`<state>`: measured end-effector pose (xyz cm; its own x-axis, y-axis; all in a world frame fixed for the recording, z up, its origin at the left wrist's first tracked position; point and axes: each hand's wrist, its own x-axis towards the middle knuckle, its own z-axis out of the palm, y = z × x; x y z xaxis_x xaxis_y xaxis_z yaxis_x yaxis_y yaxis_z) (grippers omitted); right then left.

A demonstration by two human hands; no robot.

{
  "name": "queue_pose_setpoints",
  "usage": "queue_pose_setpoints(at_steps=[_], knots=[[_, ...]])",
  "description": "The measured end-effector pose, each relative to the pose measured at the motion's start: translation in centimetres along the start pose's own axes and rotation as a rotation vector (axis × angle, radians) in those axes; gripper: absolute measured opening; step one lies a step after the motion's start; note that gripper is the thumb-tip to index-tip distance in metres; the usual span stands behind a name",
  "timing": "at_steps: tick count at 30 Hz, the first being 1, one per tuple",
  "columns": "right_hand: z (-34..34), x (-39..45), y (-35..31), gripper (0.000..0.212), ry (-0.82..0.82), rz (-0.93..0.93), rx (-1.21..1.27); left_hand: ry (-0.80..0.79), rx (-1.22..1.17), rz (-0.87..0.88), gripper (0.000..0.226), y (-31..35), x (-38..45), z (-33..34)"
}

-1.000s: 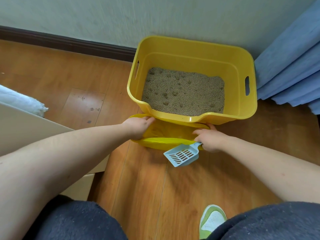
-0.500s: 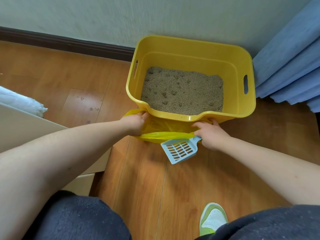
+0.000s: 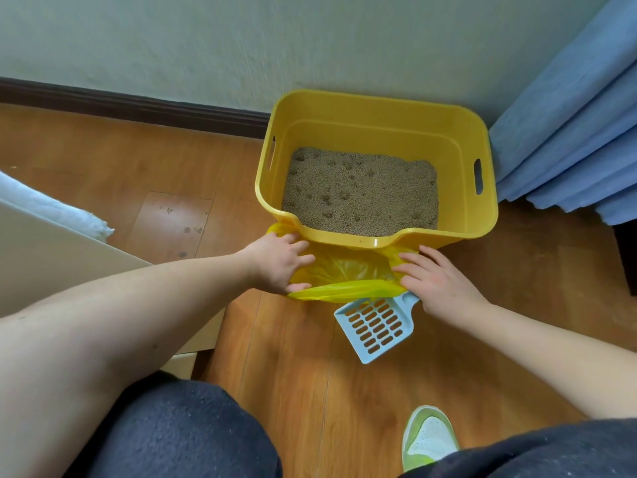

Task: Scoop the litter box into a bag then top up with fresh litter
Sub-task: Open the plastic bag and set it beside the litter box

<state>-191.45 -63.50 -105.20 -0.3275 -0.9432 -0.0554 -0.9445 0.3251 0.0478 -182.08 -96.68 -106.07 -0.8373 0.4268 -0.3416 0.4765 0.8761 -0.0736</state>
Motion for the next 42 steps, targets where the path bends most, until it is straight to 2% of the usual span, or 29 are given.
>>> queue_pose_setpoints(at_steps=[4, 7, 10, 13, 16, 21, 23, 25, 28, 30, 33, 35, 37, 39, 42], knots=[[-0.5, -0.6, -0.4, 0.031, -0.065, -0.043, 0.001, 0.009, 0.054, 0.126, 0.084, -0.1, 0.0, 0.2], [-0.2, -1.2, -1.0, 0.038, -0.176, -0.077, -0.014, -0.077, 0.113, 0.174, 0.086, 0.5, 0.0, 0.0], [-0.6, -1.4, -1.2, 0.044, -0.269, -0.045, -0.037, -0.226, 0.128, 0.032, 0.082, 2.0, 0.6, -0.3], [-1.2, -1.6, -1.2, 0.05, -0.276, 0.025, -0.04, -0.265, 0.06, -0.113, 0.077, 3.0, 1.7, -0.3], [-1.4, -2.0, -1.2, 0.054, -0.224, 0.084, -0.006, -0.227, -0.035, -0.145, 0.066, 3.5, 2.5, -0.1], [-1.5, -2.5, -0.9, 0.057, -0.098, 0.205, 0.126, -0.155, -0.046, 0.02, 0.049, 4.3, 2.6, -0.6], [-2.1, -2.3, -0.7, 0.069, -0.056, 0.304, 0.236, -0.106, -0.025, 0.083, 0.043, 4.5, 2.5, -1.0], [-2.9, -2.1, -0.8, 0.072, -0.024, 0.411, 0.359, -0.017, -0.043, 0.149, 0.035, 4.3, 2.5, -1.6], [-4.0, -1.8, -0.7, 0.061, 0.029, 0.551, 0.525, 0.116, -0.025, 0.25, 0.028, 3.4, 2.8, -2.6], [-4.5, -1.6, -0.2, 0.05, 0.051, 0.605, 0.538, 0.232, 0.0, 0.26, 0.029, 2.5, 3.2, -3.4], [-5.6, -1.4, 0.6, 0.033, 0.046, 0.647, 0.524, 0.418, 0.038, 0.215, 0.023, 0.9, 3.9, -5.4], [-6.9, -1.2, 1.5, 0.02, 0.047, 0.675, 0.527, 0.481, 0.078, 0.167, 0.025, -0.8, 4.2, -6.4], [-8.3, -0.9, 2.6, 0.012, 0.019, 0.691, 0.489, 0.497, 0.115, 0.134, 0.033, -2.5, 3.8, -6.9], [-10.1, 0.0, 3.9, 0.014, 0.004, 0.718, 0.466, 0.481, 0.181, 0.136, 0.042, -4.2, 3.1, -7.1], [-13.6, 2.0, 5.8, 0.023, -0.098, 0.719, 0.4, 0.3, 0.261, 0.044, 0.058, -5.3, 1.4, -7.2]])
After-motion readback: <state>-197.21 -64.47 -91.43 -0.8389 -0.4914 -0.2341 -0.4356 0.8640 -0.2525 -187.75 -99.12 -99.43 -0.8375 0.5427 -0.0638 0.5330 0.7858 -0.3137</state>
